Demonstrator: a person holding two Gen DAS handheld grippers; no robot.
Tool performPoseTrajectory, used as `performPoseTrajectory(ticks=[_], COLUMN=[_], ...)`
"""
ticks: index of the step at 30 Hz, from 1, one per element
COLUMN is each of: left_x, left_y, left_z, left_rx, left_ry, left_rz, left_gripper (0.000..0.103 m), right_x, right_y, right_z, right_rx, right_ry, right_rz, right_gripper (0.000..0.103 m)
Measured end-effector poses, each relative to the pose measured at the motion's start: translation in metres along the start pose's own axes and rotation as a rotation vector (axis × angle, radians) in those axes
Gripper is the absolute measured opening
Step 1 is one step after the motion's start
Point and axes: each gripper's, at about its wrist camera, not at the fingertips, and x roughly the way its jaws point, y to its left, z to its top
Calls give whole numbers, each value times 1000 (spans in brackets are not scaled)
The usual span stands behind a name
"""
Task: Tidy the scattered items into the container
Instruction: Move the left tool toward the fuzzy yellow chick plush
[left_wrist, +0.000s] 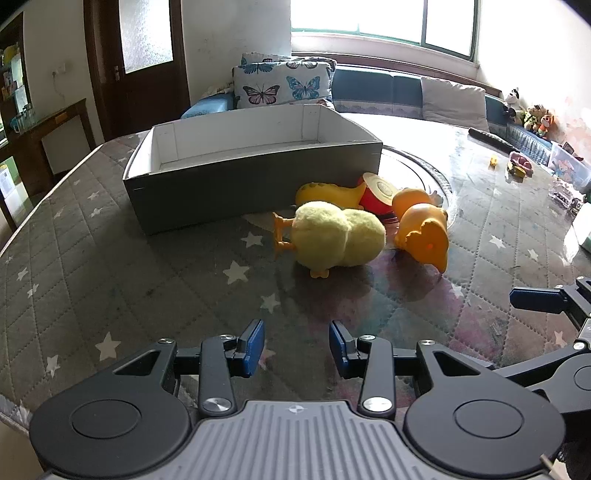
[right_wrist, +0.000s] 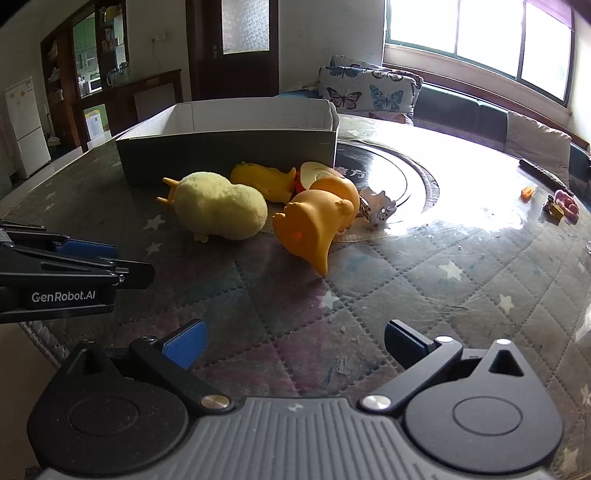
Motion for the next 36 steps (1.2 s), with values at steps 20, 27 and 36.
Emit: performPoseTrajectory(ticks=[20, 27, 36], left_x=[8, 12, 17], left_y=[3, 3, 4], left_z=[4, 7, 13], left_rx=[1, 7, 6], left_ry=[28, 36, 47], left_rz=[12, 17, 12], left_gripper=[41, 41, 41], right_x=[9, 12, 17], right_y=[10, 11, 13], right_z=[4, 9, 14], right_rx=[-17, -17, -30], right_ry=[19, 19, 21], right_rz=[47, 68, 98], right_gripper=[103, 103, 103])
